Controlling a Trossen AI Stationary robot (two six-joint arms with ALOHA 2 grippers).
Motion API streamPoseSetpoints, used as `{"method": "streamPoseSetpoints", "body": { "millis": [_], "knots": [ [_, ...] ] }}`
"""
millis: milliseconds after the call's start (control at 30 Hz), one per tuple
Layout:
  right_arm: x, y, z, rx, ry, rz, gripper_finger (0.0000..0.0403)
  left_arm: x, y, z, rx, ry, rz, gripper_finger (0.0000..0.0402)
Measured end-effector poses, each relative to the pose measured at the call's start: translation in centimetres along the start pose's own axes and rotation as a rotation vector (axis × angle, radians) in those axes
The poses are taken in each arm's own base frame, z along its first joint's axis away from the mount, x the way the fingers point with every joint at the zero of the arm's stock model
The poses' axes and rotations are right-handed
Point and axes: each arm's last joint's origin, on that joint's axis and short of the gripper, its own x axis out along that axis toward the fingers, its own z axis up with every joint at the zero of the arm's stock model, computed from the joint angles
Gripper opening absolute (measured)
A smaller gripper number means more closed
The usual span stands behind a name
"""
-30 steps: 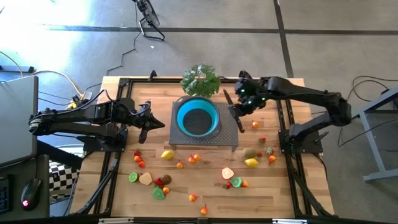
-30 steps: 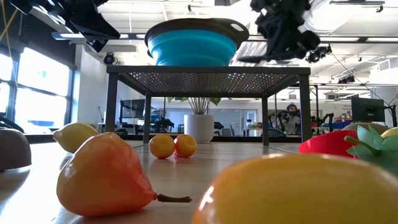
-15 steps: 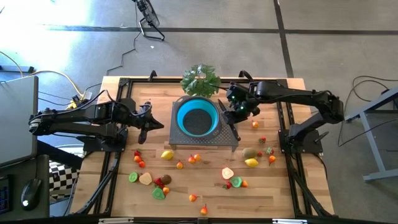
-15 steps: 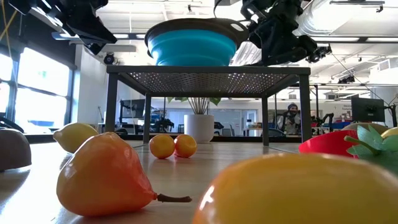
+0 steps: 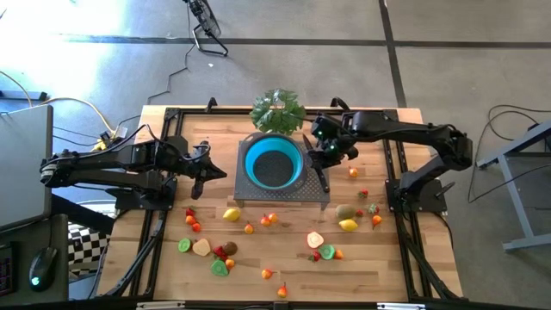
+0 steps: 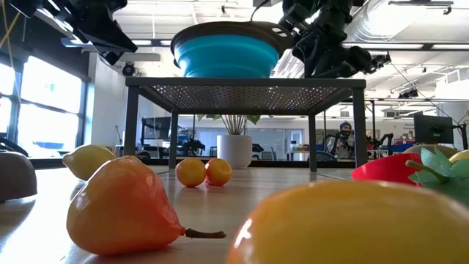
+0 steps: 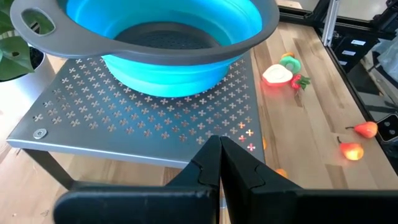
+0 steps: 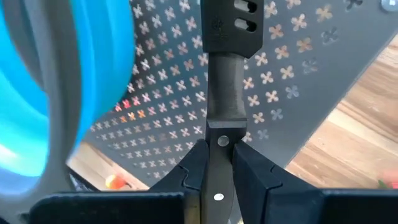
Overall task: Pick & Place Fruit
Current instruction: Put the black knife on the shelf, then put the pear into the blue strainer bowl on the shelf
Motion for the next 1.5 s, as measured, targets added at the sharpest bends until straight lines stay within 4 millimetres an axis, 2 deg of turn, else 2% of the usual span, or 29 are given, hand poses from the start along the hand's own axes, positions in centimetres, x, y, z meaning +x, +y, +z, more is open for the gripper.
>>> {"method": "streamPoseSetpoints", "body": {
  "millis": [133, 467, 800, 933, 1167, 1500],
  "knots": [
    [0.8, 0.0, 0.2, -0.014, 0.034, -0.006, 0.0046, 0.0, 0.0, 0.0, 0.000, 0.000, 0.000, 0.0000],
    [1.1, 0.1, 0.4, -0.007, 0.036, -0.011, 0.0053, 0.0, 0.0, 0.0, 0.000, -0.001, 0.000, 0.0000],
    [1.2, 0.5, 0.7, -0.031, 0.009, 0.033, 0.0129, 0.0, 0.0, 0.0, 0.000, -0.001, 0.000, 0.0000],
    [1.0, 0.8, 0.7, -0.041, 0.030, 0.082, 0.0143, 0.0, 0.0, 0.0, 0.000, -0.001, 0.000, 0.0000],
    [-1.1, 0.6, -0.2, -0.090, -0.005, 0.121, 0.0115, 0.0, 0.0, 0.0, 0.000, -0.001, 0.000, 0.0000],
    [-5.5, -0.2, -2.0, -0.301, -0.195, 0.138, 0.0036, 0.0, 0.0, 0.0, 0.000, -0.001, 0.001, 0.0000]
  ]
}}
